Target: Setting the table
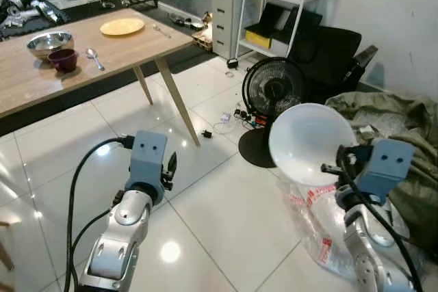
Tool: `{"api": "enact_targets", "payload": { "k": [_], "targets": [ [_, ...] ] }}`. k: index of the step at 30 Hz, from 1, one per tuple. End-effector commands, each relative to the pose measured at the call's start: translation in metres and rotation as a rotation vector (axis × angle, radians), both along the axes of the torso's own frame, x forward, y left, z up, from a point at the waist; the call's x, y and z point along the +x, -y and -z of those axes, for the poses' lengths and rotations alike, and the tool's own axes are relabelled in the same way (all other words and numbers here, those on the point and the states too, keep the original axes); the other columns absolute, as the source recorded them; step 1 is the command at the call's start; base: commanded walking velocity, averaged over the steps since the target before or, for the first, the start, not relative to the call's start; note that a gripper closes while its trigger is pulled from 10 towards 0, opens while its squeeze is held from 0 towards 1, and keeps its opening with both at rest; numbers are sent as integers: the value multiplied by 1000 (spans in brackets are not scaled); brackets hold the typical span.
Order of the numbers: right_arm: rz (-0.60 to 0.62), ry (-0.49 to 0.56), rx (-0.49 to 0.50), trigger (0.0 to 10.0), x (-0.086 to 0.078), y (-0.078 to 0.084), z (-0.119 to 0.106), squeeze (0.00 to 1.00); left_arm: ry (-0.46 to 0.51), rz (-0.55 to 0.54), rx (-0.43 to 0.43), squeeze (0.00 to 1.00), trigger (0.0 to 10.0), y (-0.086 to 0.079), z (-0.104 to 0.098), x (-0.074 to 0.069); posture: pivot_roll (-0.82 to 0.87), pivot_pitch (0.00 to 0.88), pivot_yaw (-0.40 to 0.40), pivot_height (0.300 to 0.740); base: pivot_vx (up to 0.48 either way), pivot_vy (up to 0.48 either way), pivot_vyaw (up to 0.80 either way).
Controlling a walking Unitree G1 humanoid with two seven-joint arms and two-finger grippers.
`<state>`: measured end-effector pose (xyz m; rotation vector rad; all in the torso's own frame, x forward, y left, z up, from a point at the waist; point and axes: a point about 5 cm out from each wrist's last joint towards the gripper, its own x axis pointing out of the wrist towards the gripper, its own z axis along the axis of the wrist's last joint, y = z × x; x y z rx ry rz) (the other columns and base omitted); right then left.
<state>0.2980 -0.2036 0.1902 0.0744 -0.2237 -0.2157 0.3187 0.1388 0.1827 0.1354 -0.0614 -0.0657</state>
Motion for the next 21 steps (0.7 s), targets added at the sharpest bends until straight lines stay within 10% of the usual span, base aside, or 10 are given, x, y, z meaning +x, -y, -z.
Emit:
{"api": "enact_targets", "payload": {
  "k": [1, 21],
  "targets": [
    [-5, -31, -25, 10000, 1, -3, 9, 0, 10, 16, 20, 0, 10000, 0, 4, -3, 13, 95, 124, 740, 424, 0, 0],
    [-34, -34, -66, 10000, 4, -9, 14, 0, 174, 183, 93, 0, 10000, 22, -10, -11, 19, 97, 116, 740, 445, 0, 0]
  ]
}}
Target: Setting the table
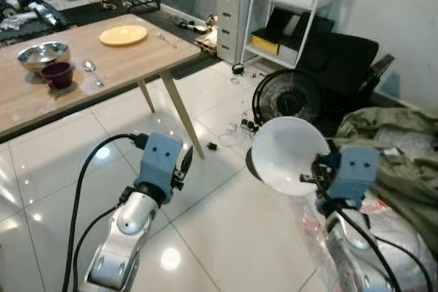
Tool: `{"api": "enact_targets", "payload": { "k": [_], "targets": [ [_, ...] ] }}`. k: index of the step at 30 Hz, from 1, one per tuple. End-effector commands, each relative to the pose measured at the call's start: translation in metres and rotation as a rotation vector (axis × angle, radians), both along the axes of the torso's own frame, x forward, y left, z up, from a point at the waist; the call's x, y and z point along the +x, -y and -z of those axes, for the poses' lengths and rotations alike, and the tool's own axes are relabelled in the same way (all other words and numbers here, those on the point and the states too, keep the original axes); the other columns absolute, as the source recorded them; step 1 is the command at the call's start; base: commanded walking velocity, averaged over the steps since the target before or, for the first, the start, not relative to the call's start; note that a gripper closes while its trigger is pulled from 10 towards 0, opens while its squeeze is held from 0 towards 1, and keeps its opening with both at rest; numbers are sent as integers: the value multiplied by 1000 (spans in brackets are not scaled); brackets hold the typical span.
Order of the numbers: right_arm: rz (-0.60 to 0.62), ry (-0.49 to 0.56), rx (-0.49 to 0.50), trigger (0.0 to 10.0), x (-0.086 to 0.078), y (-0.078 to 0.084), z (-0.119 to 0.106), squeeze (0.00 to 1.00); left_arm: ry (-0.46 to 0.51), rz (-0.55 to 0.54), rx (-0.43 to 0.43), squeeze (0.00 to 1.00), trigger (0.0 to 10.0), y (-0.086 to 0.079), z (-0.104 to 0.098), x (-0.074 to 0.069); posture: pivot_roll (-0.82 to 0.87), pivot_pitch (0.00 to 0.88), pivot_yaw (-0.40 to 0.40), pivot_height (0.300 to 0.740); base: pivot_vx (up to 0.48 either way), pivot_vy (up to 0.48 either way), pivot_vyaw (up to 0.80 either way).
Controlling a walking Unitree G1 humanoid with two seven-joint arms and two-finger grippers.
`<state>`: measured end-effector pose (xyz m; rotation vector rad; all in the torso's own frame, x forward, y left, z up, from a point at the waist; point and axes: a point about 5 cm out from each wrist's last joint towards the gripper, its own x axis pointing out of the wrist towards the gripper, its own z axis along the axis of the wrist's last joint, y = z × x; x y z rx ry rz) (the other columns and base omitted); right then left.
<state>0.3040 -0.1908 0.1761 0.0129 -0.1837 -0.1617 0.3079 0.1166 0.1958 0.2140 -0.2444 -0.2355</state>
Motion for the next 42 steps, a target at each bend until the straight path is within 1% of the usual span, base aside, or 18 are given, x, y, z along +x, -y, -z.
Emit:
{"api": "enact_targets", "payload": {
  "k": [1, 9, 22, 38, 40, 42],
  "targets": [
    [13, 14, -3, 10000, -2, 3, -1, 0, 5, 2, 16, 0, 10000, 0, 3, 0, 19, 97, 116, 740, 480, 0, 0],
    [-2, 32, 3, 10000, -1, 0, -4, 0, 28, 11, 39, 0, 10000, 2, 0, -1, 23, 105, 117, 740, 480, 0, 0],
    [-43, 75, 1, 10000, 1, -5, -12, 0, 33, 6, 27, 0, 10000, 2, -1, 0, 27, 109, 113, 740, 480, 0, 0],
    [-46, 86, 8, 10000, 1, -5, -15, 0, 26, 6, 31, 0, 10000, 2, 1, -1, 27, 109, 112, 740, 480, 0, 0],
    [-39, 92, 33, 10000, 1, -3, -15, 0, 13, 2, 34, 0, 10000, 2, 3, -1, 28, 109, 113, 740, 193, 0, 372],
    [-39, 92, 33, 10000, 1, -3, -15, 0, 13, 2, 34, 0, 10000, 2, 3, -1, 28, 109, 113, 740, 0, 0, 744]
  ]
}}
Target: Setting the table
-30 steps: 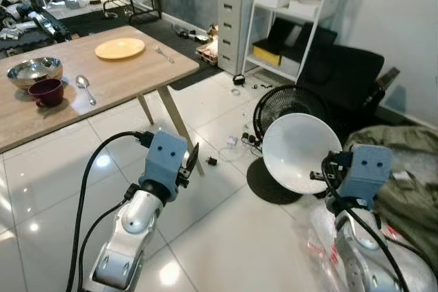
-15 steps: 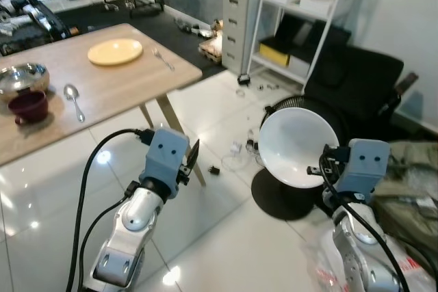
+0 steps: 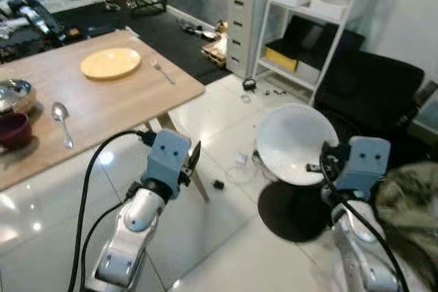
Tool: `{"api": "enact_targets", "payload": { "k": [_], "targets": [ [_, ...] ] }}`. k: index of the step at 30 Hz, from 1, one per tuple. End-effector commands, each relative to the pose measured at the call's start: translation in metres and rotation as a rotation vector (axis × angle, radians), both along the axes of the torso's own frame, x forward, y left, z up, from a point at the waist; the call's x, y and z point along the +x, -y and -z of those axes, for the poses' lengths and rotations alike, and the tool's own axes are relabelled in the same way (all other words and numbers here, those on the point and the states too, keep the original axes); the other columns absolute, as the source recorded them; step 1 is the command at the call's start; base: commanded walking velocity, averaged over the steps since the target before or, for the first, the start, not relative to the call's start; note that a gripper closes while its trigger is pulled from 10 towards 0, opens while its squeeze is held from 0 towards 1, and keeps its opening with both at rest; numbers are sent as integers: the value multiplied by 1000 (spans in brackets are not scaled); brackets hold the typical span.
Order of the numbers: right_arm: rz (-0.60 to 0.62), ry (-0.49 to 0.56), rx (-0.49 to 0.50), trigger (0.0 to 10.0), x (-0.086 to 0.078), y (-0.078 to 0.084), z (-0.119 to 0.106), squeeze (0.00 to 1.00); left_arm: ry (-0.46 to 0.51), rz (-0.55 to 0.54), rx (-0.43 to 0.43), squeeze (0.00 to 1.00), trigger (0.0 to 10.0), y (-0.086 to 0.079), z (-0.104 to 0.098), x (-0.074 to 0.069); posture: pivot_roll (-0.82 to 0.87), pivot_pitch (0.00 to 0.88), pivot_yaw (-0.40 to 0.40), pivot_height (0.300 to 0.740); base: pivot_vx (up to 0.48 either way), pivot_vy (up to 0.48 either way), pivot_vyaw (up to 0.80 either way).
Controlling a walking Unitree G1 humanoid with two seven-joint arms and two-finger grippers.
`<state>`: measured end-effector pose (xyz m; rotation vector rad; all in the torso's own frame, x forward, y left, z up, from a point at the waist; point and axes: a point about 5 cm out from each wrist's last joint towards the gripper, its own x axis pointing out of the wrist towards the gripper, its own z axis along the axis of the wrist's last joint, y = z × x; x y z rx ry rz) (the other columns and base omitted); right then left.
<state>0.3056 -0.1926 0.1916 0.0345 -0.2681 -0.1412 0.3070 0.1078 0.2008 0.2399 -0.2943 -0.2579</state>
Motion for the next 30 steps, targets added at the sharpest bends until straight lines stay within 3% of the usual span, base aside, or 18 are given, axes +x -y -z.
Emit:
{"api": "enact_targets", "payload": {
  "k": [1, 15, 30],
  "targets": [
    [-15, 9, 35, 10000, 0, -4, 0, 0, -42, -23, 14, 0, 10000, -7, 9, -1, 28, 109, 113, 740, 0, 0, 800],
    [-11, 37, 145, 10000, 2, 1, -5, 0, -61, -26, 12, 0, 10000, -9, 14, -8, 34, 109, 112, 740, 0, 0, 800],
    [-14, 37, 163, 10000, 3, 3, -6, 0, -71, -48, 12, 0, 10000, -12, 14, -5, 33, 103, 111, 740, 0, 0, 800]
  ]
}}
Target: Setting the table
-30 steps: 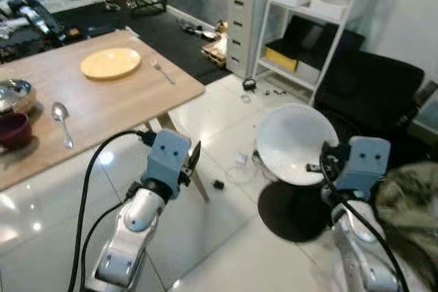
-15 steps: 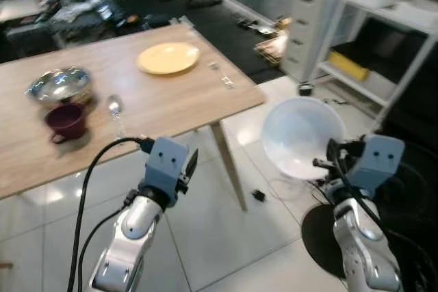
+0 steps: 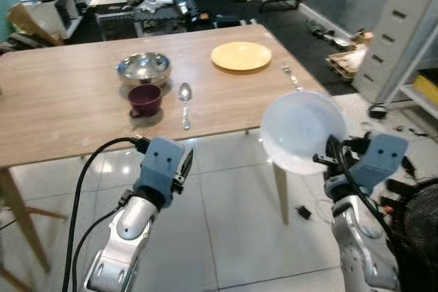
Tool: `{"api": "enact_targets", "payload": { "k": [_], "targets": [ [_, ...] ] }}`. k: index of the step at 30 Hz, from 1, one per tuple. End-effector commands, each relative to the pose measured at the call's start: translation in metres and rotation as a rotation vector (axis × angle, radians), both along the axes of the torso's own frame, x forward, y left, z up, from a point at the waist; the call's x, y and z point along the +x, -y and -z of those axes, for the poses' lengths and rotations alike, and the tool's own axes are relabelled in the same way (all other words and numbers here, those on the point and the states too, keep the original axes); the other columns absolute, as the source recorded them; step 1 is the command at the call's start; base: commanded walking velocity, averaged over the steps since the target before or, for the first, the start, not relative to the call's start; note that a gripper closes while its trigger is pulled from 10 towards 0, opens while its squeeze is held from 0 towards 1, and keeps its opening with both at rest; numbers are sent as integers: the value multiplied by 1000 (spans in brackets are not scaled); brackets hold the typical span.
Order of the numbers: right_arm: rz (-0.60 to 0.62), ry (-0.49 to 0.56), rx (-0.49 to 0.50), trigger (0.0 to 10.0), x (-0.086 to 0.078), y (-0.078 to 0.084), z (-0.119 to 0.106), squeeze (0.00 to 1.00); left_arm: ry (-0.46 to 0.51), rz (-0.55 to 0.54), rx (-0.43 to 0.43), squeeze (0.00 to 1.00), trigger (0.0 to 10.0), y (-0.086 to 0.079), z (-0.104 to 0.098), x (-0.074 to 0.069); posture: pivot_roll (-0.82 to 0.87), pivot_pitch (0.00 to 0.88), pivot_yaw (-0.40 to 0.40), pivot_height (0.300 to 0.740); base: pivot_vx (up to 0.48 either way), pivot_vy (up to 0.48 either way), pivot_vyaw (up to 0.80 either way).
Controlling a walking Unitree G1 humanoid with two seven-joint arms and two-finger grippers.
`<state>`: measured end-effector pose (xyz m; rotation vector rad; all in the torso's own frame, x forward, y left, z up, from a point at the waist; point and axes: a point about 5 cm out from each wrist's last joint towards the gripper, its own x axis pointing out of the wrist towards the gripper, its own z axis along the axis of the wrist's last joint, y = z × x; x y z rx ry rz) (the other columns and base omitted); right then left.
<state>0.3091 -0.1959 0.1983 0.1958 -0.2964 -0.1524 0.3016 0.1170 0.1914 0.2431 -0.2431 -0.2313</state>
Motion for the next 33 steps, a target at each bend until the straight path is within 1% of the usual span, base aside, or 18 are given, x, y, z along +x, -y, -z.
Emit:
{"api": "enact_targets", "payload": {
  "k": [1, 8, 10, 14, 33],
  "targets": [
    [-5, -3, 5, 10000, -1, -1, 1, 0, -25, -15, 7, 0, 10000, -2, 5, 0, 33, 98, 111, 740, 0, 0, 800],
    [2, -1, 0, 10000, -1, 0, 1, 0, -37, -34, 4, 0, 10000, -5, 7, 2, 31, 95, 111, 740, 0, 0, 800],
    [39, -11, -1, 10000, 0, 3, 1, 0, -42, -66, -8, 0, 10000, -8, 7, 5, 29, 94, 111, 740, 375, 0, 0],
    [48, -5, 1, 10000, 1, 5, -1, 0, -50, -85, -18, 0, 10000, -10, 7, 8, 29, 94, 111, 740, 465, 0, 0],
    [31, -1, -6, 10000, 0, 1, 0, 0, -50, -77, -20, 0, 10000, -10, 7, 8, 28, 89, 110, 740, 465, 0, 0]
  ]
}}
